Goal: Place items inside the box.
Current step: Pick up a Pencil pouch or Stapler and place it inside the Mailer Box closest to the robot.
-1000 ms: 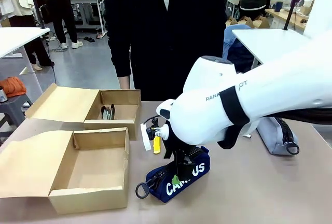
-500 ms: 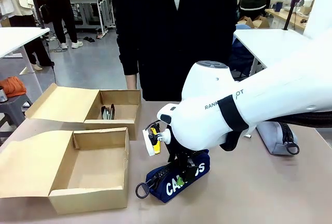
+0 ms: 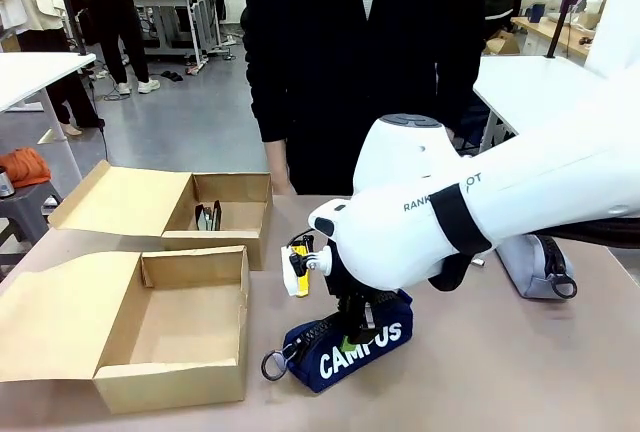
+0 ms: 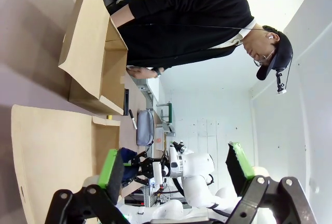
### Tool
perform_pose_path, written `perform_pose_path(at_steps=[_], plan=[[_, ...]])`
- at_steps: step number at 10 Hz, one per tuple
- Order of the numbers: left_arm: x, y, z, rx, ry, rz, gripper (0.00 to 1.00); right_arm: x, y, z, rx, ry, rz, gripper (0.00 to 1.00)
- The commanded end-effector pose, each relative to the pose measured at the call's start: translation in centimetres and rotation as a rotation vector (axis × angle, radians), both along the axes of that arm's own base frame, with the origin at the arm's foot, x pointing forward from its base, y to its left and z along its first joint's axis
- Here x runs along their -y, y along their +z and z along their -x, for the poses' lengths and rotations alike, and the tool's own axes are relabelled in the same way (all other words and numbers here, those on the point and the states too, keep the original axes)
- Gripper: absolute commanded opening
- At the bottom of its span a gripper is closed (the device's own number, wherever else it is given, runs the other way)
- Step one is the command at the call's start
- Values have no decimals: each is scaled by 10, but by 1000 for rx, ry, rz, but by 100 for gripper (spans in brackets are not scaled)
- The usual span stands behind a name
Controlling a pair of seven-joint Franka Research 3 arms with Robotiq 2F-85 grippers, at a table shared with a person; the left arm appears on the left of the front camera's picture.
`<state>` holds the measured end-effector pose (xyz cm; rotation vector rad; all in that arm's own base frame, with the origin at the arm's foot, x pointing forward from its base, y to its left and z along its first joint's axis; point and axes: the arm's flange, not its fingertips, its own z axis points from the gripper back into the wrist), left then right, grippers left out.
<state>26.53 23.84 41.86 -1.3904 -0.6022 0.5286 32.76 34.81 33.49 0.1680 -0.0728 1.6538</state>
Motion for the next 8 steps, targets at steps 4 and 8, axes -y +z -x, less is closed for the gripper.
perform_pose_path(at_steps=[4, 8], plan=[[1, 1, 1, 30, -1, 2, 100, 0, 13, 19, -92, -321, 110, 0], [1, 1, 1, 30, -1, 2, 100, 10, 35, 29, -90, -530, 51, 0]])
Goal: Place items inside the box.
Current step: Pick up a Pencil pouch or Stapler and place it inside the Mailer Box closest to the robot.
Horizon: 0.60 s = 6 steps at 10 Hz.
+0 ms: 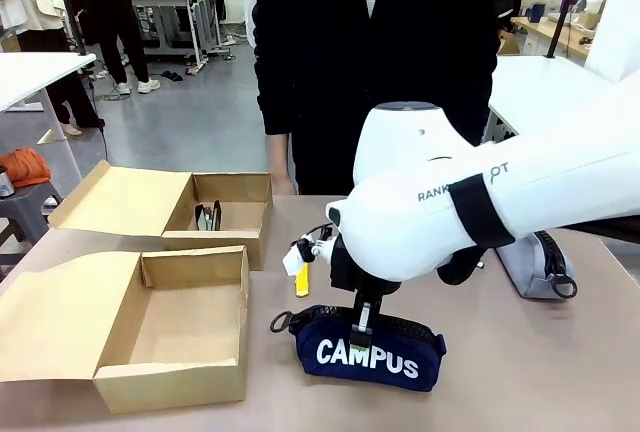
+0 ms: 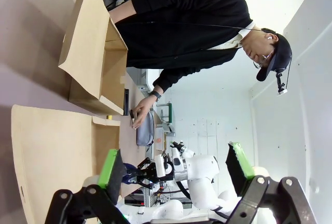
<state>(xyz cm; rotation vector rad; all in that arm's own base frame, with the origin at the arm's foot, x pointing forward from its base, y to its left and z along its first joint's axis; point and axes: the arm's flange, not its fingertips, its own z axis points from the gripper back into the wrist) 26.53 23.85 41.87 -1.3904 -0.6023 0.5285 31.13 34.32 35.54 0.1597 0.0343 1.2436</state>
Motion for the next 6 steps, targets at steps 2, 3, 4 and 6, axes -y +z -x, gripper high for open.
perform_pose_path(at_steps=[2, 3, 4, 6], plan=[[1, 1, 1, 30, -1, 2, 100, 21, 64, 54, 131, -572, -47, 0], [1, 1, 1, 30, -1, 2, 100, 32, 83, 84, 186, -719, -51, 0], [1, 1, 1, 30, -1, 2, 100, 40, 91, 103, 248, -781, -35, 0], [1, 1, 1, 30, -1, 2, 100, 34, 85, 66, 132, -635, -93, 0]])
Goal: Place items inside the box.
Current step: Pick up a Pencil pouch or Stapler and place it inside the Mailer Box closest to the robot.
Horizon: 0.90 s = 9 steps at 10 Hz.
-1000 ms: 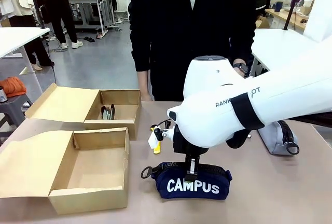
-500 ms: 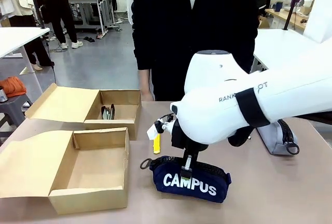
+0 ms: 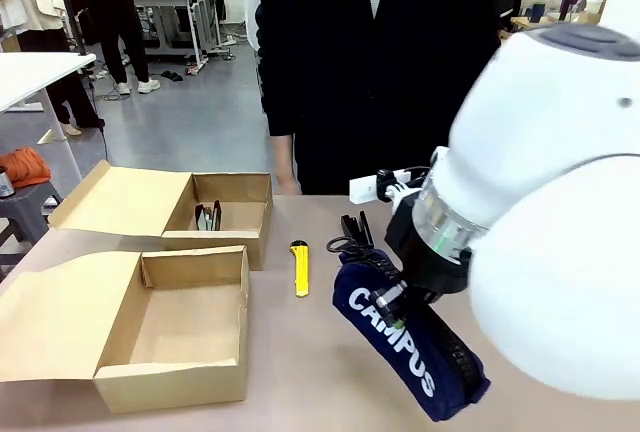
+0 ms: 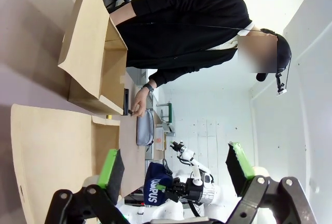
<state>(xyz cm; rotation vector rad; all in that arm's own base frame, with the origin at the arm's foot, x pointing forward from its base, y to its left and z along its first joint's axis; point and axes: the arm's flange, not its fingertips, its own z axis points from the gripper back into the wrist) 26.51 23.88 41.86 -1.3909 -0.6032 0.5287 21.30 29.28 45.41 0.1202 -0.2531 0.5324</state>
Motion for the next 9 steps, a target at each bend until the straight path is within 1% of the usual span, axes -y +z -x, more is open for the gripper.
perform_pose_path(at_steps=[1, 2, 3, 4, 5, 6, 9], plan=[[1, 1, 1, 29, -1, 2, 100, -16, -14, -32, -73, 93, -1, 0], [1, 1, 1, 29, -1, 2, 100, 0, 0, 0, 0, 0, 0, 6], [1, 1, 1, 29, -1, 2, 100, -7, -13, -8, -34, -53, -38, 6], [1, 1, 1, 29, -1, 2, 100, -13, -13, -12, -43, -130, -81, 6], [1, 1, 1, 29, -1, 2, 100, -19, -8, -10, -42, -190, -57, 6], [1, 1, 1, 29, -1, 2, 100, -24, -6, -8, -55, -217, -28, 6], [1, 1, 1, 29, -1, 2, 100, -34, -8, -11, -88, -226, -35, 6]])
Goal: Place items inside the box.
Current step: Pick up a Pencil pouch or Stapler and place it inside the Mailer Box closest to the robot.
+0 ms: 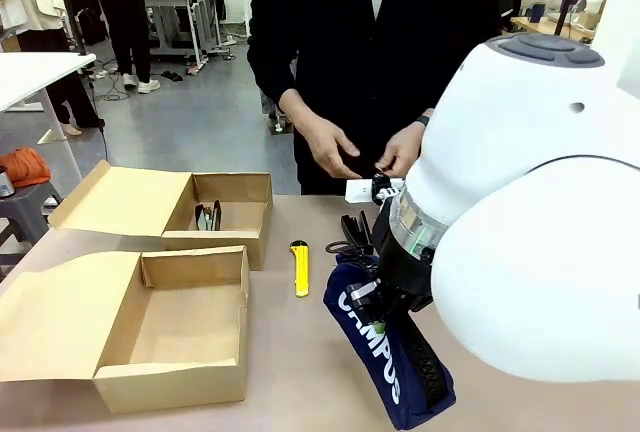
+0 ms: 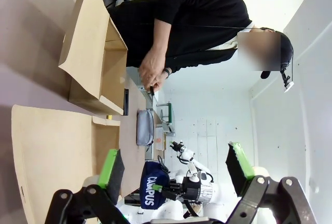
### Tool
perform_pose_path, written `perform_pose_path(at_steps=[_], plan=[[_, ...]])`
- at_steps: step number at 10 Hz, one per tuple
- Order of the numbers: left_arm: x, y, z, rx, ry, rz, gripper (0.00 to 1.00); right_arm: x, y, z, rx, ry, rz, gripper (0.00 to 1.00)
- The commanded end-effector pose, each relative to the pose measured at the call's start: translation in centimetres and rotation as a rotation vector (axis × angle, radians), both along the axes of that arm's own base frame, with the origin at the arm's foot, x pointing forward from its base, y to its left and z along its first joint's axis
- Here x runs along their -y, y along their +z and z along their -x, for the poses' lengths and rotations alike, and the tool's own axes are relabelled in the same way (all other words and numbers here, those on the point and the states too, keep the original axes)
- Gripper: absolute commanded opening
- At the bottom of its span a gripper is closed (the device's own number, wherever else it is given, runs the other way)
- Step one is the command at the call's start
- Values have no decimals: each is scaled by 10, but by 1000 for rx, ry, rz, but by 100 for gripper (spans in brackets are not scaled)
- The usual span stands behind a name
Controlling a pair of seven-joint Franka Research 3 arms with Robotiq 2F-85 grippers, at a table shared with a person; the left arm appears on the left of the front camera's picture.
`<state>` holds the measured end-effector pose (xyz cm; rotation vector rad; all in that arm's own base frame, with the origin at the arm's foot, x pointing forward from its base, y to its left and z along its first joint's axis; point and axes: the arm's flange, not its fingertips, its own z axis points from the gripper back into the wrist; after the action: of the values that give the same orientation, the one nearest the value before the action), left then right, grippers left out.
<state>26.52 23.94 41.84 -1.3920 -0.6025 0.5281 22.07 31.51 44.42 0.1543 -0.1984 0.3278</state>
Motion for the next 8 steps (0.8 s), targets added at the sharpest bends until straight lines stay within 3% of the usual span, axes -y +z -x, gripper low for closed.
perform_pose_path(at_steps=[1, 3, 5, 7, 8], plan=[[2, 1, 1, 29, 0, 1, 100, -18, 4, -2, 13, -51, 10, 6], [2, 1, 1, 29, 0, 1, 100, -23, 12, 4, 23, -84, -20, 6], [2, 1, 1, 29, 0, 1, 100, -38, 21, 8, -40, -173, -110, 6], [2, 1, 1, 29, 0, 1, 100, -55, 31, 4, -82, -322, -186, 6], [2, 1, 1, 29, 0, 1, 100, -72, 36, -2, -55, -411, -226, 6]])
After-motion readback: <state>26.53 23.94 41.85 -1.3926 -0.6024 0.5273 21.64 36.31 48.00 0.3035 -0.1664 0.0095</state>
